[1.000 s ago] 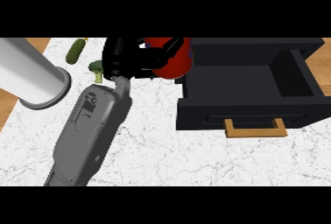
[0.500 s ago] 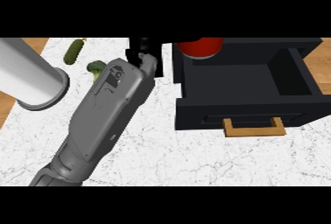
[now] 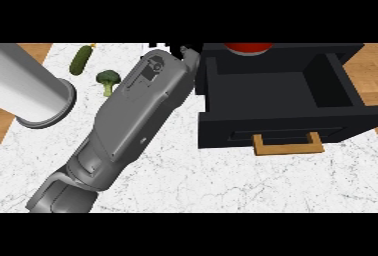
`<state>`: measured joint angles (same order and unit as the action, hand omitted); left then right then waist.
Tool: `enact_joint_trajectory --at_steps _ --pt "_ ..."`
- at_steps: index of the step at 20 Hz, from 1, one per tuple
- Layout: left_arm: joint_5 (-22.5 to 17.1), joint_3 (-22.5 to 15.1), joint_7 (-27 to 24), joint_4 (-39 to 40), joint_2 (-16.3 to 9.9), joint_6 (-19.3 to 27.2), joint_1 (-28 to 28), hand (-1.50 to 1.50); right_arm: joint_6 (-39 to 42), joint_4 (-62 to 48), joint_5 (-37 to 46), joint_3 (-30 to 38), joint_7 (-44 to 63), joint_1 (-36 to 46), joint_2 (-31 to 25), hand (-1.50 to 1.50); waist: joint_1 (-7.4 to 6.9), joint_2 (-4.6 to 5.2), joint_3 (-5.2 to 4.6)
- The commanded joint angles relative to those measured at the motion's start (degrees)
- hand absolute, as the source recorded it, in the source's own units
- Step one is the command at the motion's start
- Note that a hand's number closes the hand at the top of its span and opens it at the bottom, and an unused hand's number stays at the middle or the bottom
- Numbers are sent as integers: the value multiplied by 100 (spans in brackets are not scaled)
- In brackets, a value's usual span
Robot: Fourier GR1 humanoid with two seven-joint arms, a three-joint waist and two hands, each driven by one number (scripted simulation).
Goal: Pick up the can, place it into the drawer and close the drawer
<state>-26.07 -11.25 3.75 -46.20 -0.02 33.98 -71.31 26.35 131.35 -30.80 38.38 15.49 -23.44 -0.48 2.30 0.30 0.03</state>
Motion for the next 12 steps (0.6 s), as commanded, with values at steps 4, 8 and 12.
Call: enact_joint_trajectory --at_steps 4,8,12 --pt "-822 -446 -257 765 2 343 -727 150 86 36 85 -69 21 27 45 -150 106 20 5" --pt "-1268 -847 -439 1047 2 327 -707 150 8 275 -133 -93 86 -97 42 -150 180 29 5" --pt "-1525 -1132 -781 1287 2 483 -723 150 28 -125 -159 179 96 226 -260 -150 168 38 6"
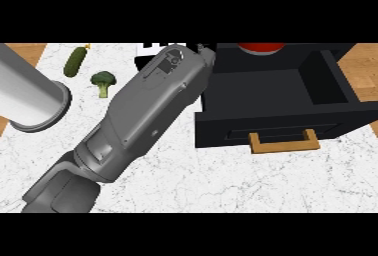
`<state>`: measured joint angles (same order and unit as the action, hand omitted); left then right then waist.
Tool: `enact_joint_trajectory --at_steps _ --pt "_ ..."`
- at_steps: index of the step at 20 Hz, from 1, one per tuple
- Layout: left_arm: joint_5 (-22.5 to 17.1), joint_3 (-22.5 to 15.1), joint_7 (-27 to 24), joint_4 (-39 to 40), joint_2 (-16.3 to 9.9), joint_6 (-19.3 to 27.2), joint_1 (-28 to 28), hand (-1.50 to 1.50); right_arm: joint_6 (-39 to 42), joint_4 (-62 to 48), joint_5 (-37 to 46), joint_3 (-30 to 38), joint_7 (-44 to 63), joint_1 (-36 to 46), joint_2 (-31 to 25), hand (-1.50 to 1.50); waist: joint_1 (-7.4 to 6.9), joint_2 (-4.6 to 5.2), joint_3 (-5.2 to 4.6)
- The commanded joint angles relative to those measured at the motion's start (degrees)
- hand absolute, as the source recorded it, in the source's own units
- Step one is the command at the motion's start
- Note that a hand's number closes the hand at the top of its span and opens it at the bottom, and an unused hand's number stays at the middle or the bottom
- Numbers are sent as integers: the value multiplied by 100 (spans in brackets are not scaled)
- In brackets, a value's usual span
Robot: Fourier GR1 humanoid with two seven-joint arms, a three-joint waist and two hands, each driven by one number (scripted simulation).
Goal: Pick up the can, place it into the drawer and close the drawer
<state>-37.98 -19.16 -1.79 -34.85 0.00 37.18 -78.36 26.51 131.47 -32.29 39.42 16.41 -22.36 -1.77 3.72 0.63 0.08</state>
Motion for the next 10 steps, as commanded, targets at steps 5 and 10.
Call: enact_joint_trajectory --at_steps 5,10 --pt "-883 -883 -248 145 0 309 85 150 -475 294 127 -241 513 341 -127 -150 71 25 -2" --pt "-1015 -1344 -220 439 0 470 -97 150 -195 87 373 -328 160 295 133 -150 99 28 4"
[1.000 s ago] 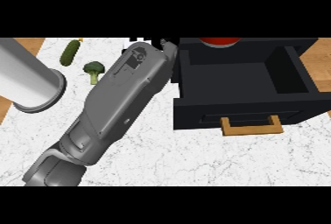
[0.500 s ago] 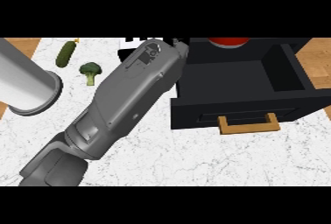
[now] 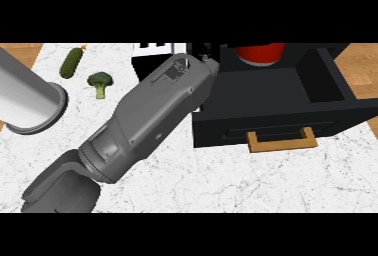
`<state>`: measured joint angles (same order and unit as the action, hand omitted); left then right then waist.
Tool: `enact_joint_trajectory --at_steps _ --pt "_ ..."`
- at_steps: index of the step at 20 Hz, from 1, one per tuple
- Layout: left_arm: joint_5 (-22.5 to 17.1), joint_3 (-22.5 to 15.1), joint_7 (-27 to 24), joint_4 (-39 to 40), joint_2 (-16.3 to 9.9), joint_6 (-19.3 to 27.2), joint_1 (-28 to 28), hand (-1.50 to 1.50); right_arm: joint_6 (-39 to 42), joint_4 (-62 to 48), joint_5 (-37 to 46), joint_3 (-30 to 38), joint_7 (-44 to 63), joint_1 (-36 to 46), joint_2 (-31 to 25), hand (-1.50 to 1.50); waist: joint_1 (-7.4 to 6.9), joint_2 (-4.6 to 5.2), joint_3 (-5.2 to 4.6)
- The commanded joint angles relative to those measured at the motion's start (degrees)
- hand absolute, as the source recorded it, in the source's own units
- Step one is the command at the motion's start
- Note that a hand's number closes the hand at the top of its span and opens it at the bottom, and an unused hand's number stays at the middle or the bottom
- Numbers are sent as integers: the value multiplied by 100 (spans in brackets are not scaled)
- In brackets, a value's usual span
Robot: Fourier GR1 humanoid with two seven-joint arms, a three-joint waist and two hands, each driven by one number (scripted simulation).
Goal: Pick up the can, place it into the drawer and close the drawer
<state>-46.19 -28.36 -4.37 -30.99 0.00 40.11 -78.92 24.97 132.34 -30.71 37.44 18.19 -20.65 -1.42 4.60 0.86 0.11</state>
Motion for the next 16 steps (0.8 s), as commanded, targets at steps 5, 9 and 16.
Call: enact_joint_trajectory --at_steps 5,9,16 --pt "-361 -461 -243 392 0 266 20 -150 47 85 96 -76 -4 41 79 -150 85 36 1" --pt "-595 -475 -310 498 0 403 -70 -150 50 -79 98 -102 16 196 -22 -150 109 52 4" --pt "-877 -609 -699 518 0 394 163 -150 -86 51 25 15 200 232 -154 -150 76 35 -2"
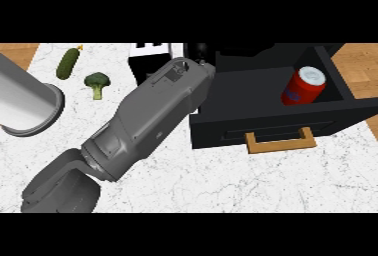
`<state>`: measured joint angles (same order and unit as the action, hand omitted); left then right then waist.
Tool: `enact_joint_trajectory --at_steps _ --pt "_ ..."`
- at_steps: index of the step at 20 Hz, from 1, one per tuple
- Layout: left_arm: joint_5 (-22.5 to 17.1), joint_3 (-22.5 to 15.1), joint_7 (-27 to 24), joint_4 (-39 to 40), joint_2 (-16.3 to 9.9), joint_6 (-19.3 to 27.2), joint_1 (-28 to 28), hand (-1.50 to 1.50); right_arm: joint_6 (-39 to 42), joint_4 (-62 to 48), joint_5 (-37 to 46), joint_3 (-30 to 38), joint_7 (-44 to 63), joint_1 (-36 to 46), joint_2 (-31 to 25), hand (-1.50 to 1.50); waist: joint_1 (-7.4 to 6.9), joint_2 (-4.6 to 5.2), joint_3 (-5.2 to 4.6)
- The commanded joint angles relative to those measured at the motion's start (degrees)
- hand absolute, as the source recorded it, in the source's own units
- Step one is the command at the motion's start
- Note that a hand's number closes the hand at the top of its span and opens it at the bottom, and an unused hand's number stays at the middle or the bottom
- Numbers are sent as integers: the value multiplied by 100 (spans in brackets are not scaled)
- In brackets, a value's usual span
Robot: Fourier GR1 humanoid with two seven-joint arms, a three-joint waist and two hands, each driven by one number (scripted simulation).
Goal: Pick up the can, place it into the drawer and close the drawer
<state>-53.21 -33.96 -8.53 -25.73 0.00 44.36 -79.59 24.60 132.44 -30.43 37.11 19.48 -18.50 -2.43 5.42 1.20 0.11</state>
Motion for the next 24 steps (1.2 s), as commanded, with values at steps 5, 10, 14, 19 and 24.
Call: enact_joint_trajectory --at_steps 5,10,14,19,24 --pt "-338 -16 -464 116 0 -169 57 -150 -36 136 406 77 -257 338 -137 -150 5 29 -3" --pt "-471 103 -506 16 0 -103 -158 -150 462 560 1433 0 -963 408 -274 -150 -141 6 -3" --pt "-588 -2 -779 -94 0 -43 -126 -150 484 632 1909 -263 -1147 728 -363 -150 -143 7 -5" --pt "-595 -40 -813 -77 0 162 -367 -150 454 491 3265 -801 -1455 1212 -408 -150 -315 -1 -4" --pt "-754 -10 -760 -137 0 151 -272 -150 221 305 4754 -1778 -1524 1718 -297 -150 -371 -13 -7"
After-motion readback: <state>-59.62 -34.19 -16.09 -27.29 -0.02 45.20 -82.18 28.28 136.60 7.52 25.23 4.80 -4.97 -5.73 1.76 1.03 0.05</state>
